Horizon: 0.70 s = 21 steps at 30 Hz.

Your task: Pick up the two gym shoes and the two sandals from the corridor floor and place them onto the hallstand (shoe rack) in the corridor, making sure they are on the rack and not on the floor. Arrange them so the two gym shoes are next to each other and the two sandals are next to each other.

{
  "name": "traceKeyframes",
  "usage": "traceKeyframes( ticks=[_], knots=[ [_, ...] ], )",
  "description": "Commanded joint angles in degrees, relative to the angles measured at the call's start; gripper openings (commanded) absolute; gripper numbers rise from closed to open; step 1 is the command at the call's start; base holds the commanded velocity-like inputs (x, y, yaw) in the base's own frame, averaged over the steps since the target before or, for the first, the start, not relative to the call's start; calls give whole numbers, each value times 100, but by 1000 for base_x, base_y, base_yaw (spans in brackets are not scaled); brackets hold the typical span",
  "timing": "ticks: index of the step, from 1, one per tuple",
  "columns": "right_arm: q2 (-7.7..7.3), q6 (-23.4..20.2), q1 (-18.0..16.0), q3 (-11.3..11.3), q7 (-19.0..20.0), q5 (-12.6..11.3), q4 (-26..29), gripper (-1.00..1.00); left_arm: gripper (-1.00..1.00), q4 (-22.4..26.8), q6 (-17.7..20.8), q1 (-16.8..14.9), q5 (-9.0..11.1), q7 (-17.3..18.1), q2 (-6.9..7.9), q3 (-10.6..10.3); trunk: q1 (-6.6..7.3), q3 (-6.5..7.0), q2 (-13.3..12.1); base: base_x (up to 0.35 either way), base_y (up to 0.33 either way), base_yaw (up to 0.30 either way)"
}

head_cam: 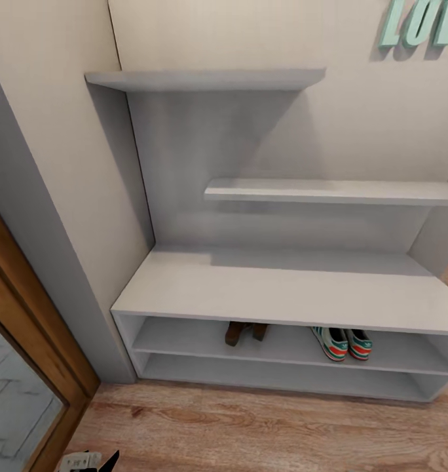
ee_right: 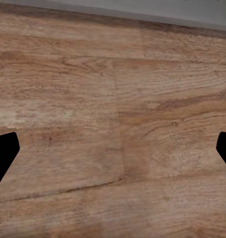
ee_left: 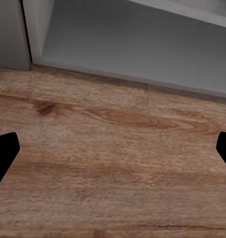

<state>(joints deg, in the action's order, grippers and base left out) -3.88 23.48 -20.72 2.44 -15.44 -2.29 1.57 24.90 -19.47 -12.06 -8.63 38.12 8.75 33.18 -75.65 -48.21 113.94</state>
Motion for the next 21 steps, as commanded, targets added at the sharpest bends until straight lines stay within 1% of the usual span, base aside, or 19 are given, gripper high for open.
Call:
traceKeyframes(
  ticks=[1,6,15,21],
  knots=[
    [-1,16,-3,27,-13,-24,-5,100,100,-4,-30,-7,-60,29,-2,48,1,-5,2,0,0,0],
    [-2,16,-3,28,-12,-25,-2,100,100,-9,-33,-7,-60,29,9,73,1,-5,2,0,0,0],
    [1,16,-3,27,-13,-26,-6,100,100,-11,-38,-7,-60,29,3,206,1,-5,2,0,0,0],
    [1,16,-3,28,-12,-26,-6,100,100,-11,-39,-7,-60,29,-10,227,1,-5,2,0,0,0]
  ],
)
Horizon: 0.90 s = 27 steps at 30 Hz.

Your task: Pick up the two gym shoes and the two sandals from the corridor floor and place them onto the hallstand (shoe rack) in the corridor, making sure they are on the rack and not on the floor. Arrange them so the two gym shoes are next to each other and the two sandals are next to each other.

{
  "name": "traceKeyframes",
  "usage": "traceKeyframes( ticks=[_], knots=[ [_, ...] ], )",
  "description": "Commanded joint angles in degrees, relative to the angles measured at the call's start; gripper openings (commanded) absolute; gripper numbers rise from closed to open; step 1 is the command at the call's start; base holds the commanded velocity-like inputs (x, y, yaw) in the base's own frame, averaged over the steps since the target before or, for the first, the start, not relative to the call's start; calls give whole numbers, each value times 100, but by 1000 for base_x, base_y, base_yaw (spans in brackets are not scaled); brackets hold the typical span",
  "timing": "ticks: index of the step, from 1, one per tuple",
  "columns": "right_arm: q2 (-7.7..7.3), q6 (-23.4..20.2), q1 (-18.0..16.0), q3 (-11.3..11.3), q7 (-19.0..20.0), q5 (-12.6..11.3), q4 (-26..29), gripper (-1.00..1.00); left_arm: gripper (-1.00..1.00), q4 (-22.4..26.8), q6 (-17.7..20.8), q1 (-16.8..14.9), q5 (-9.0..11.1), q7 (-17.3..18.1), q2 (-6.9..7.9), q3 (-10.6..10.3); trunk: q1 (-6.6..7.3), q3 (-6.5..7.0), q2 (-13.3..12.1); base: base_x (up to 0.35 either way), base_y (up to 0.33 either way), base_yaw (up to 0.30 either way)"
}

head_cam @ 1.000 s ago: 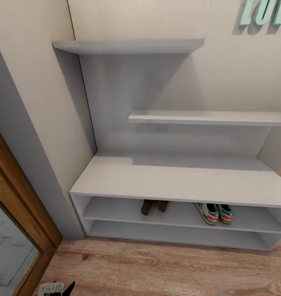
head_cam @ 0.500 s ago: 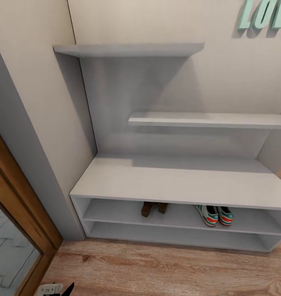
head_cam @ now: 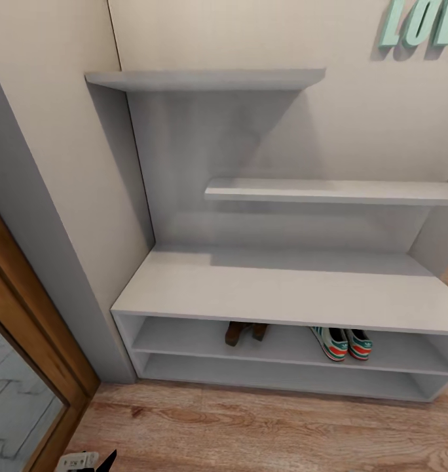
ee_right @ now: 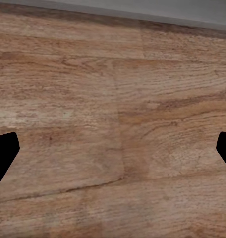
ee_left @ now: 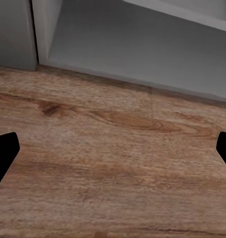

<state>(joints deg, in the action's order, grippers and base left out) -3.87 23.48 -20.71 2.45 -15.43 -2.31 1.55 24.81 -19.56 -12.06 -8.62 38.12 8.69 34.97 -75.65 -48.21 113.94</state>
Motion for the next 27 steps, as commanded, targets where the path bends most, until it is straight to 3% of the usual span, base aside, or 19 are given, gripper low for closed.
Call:
traceKeyframes(
  ticks=[1,27],
  knots=[
    [0,16,-3,27,-13,-24,-3,100,100,-2,-30,-7,-60,29,-4,49,1,-5,2,0,0,0],
    [0,16,-3,28,-14,-24,-5,100,100,-1,-30,-7,-60,29,-19,62,1,-5,2,0,0,0]
  ],
)
